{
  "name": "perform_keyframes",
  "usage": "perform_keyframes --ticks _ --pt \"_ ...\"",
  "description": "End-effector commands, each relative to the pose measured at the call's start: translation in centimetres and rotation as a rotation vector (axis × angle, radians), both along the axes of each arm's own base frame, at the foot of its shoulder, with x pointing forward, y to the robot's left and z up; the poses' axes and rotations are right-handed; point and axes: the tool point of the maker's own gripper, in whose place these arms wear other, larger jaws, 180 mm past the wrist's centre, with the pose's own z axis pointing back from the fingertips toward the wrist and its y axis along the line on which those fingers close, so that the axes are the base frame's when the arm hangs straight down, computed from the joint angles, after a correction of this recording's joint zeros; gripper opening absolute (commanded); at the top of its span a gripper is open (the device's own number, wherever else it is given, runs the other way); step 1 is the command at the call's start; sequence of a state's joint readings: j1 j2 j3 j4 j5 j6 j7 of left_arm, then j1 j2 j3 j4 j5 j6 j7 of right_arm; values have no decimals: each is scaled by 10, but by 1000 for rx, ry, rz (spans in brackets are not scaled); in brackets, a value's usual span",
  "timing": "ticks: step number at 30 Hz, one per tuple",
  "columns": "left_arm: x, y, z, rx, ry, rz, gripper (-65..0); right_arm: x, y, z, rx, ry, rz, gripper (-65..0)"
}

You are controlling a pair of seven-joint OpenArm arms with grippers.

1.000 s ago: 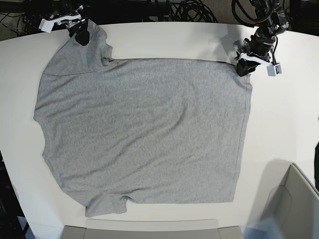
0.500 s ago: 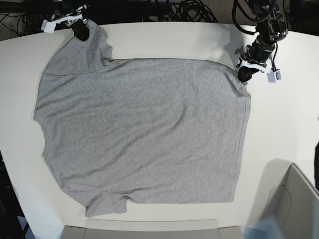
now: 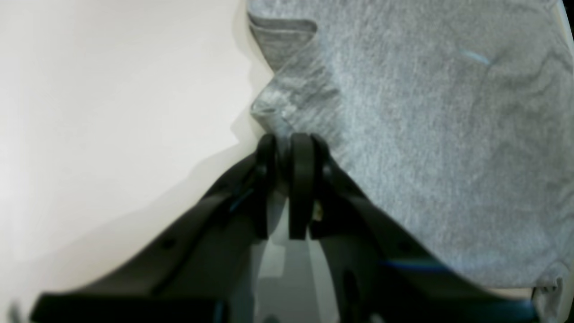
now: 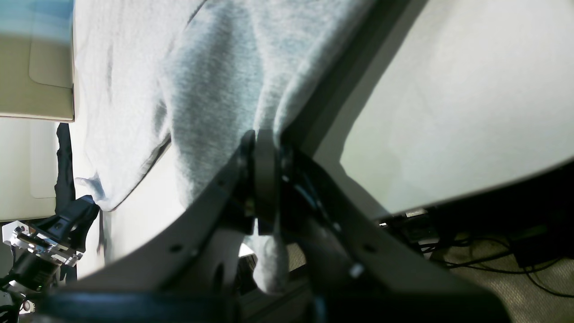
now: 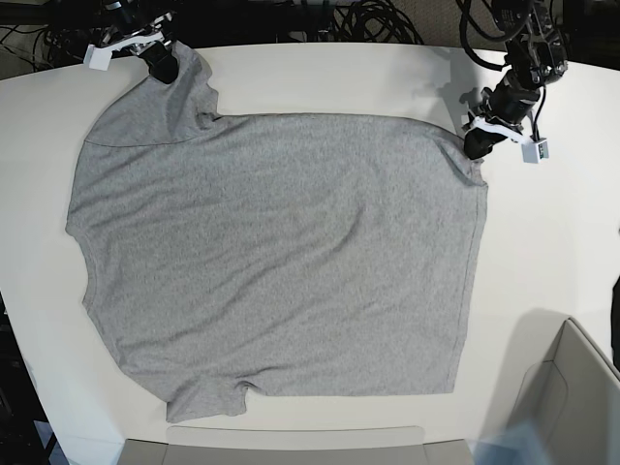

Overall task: Fold the T-shirt properly
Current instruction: 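Close both grippers on the shirt's shoulder corners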

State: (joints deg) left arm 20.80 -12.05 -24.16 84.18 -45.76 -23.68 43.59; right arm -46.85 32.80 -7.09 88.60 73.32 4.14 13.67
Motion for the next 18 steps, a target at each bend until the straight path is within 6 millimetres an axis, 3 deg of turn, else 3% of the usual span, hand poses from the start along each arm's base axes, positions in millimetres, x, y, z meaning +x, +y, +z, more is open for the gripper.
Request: perform_keyframes --ticks 1,8,13,18 --pt "-22 14 -12 43 106 11 -558 -20 -4 -15 -33 107 19 -650" --pt "-24 18 -12 50 111 13 -553 -20 -8 -15 -48 110 34 -650" --pt "-23 6 -9 32 96 -78 -492 -20 -8 -15 -47 111 35 -650" --pt "-28 1 -14 22 107 -113 -471 -20 -8 -15 -48 110 34 -650"
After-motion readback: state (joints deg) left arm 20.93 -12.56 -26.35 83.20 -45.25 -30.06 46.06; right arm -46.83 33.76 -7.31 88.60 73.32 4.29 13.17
